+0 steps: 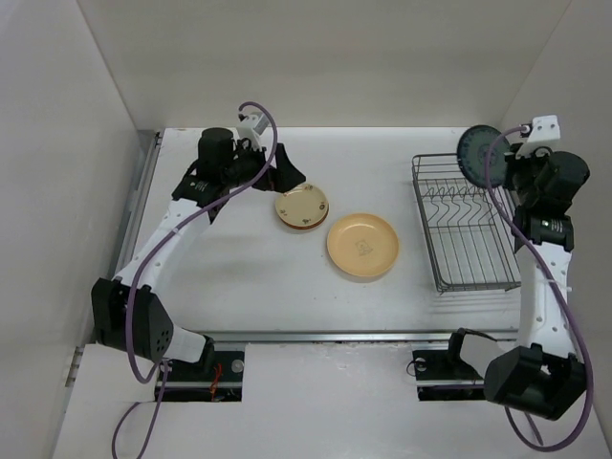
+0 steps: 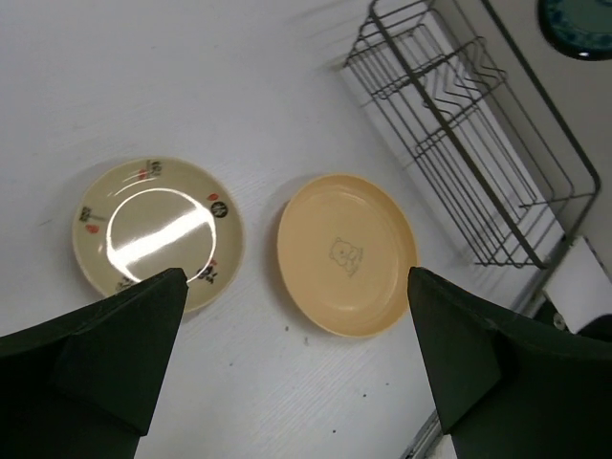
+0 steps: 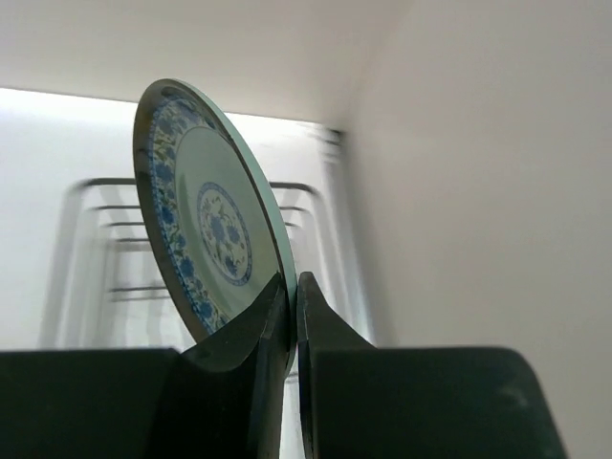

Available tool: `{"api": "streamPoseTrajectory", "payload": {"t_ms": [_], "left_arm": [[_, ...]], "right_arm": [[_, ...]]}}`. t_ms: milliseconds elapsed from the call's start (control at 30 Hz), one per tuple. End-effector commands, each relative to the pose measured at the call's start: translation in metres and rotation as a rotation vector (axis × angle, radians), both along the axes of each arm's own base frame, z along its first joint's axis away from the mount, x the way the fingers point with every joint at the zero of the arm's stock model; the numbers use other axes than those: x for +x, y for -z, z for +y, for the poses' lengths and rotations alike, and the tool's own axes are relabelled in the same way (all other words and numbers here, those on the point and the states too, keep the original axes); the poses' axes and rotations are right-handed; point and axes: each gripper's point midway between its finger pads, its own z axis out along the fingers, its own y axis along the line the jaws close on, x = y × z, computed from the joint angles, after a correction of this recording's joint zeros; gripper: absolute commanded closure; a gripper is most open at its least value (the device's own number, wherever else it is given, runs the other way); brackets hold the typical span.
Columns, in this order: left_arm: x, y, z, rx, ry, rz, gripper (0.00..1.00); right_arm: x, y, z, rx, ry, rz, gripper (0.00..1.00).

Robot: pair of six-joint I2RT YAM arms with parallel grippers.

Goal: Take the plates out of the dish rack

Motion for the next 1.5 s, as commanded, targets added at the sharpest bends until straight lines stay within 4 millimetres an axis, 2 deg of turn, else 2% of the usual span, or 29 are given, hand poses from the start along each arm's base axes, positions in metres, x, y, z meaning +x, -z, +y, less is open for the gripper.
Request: {"api": "streamPoseTrajectory", "payload": {"t_ms": [0,33,67,100,167,233,300,333,467,533,567,633,700,833,1000,1067,1133,1167,1200,1233,1267,1300,1333,1467], "left_arm": [[-0.01,-0.017,-0.024,-0.09,0.188,-0.088,0.0],[-0.018,-0.013,-0.031,-0.113,0.258,-0.074,0.0],[-0.021,-0.014,-0.035,-0.134,0.289,-0.067,0.0],[-0.023,-0.013,-0.038,-0.147,0.321,-0.075,0.0],[-0.028,-0.008,-0.044,-0.166,0.38,-0.055,0.0],[-0.033,-0.002,-0.05,-0.155,0.419,-0.068,0.0],[-0.04,-0.003,-0.055,-0.16,0.461,-0.075,0.0],[-0.038,0.001,-0.055,-0.155,0.463,-0.073,0.0],[-0.037,0.013,-0.054,-0.133,0.461,-0.056,0.0],[-0.041,0.016,-0.058,-0.134,0.487,-0.052,0.04],[-0.04,0.014,-0.058,-0.128,0.491,-0.064,0.06],[-0.04,0.019,-0.058,-0.12,0.494,-0.056,0.09],[-0.041,0.023,-0.061,-0.112,0.506,-0.049,0.11],[-0.045,0.032,-0.064,-0.103,0.529,-0.015,0.17],[-0.044,0.032,-0.064,-0.099,0.532,-0.023,0.25],[-0.043,0.028,-0.064,-0.1,0.532,-0.034,0.41],[-0.042,0.032,-0.065,-0.099,0.532,-0.023,0.51],[-0.042,0.032,-0.065,-0.099,0.532,-0.023,0.64],[-0.042,0.032,-0.065,-0.104,0.528,-0.013,0.71],[-0.044,0.031,-0.066,-0.11,0.54,-0.011,0.84],[-0.043,0.03,-0.066,-0.111,0.541,-0.02,0.84],[-0.045,0.029,-0.067,-0.12,0.548,-0.012,0.97],[-0.046,0.027,-0.067,-0.13,0.553,-0.011,1.0],[-0.049,0.021,-0.069,-0.154,0.574,-0.015,1.0]], "right_arm": [[0.007,-0.008,0.083,0.14,-0.394,-0.005,1.0],[0.002,-0.005,0.116,0.187,-0.553,0.022,1.0],[-0.001,-0.002,0.134,0.224,-0.63,0.05,1.0],[-0.006,0.005,0.161,0.263,-0.721,0.097,1.0],[-0.009,0.009,0.192,0.307,-0.85,0.141,1.0],[-0.011,0.017,0.219,0.321,-0.923,0.185,1.0],[-0.011,0.02,0.236,0.321,-0.968,0.202,1.0],[-0.015,0.023,0.252,0.322,-1.011,0.219,1.0],[-0.022,0.022,0.283,0.319,-1.095,0.245,1.0],[-0.021,0.025,0.29,0.321,-1.113,0.257,1.0],[-0.025,0.019,0.297,0.316,-1.142,0.248,1.0],[-0.021,0.025,0.303,0.323,-1.153,0.269,1.0],[-0.019,0.021,0.309,0.319,-1.167,0.266,1.0],[-0.016,0.029,0.325,0.325,-1.202,0.299,1.0],[-0.012,0.038,0.344,0.337,-1.245,0.344,1.0],[-0.013,0.041,0.349,0.34,-1.255,0.36,1.0],[-0.016,0.041,0.354,0.33,-1.271,0.359,1.0],[-0.019,0.041,0.357,0.328,-1.282,0.361,1.0],[-0.019,0.041,0.357,0.328,-1.282,0.361,1.0],[-0.022,0.041,0.361,0.33,-1.299,0.363,1.0],[-0.022,0.041,0.361,0.33,-1.3,0.363,1.0],[-0.022,0.041,0.361,0.33,-1.3,0.363,1.0],[-0.024,0.04,0.362,0.332,-1.308,0.364,1.0],[-0.026,0.043,0.362,0.339,-1.315,0.373,1.0]]}}
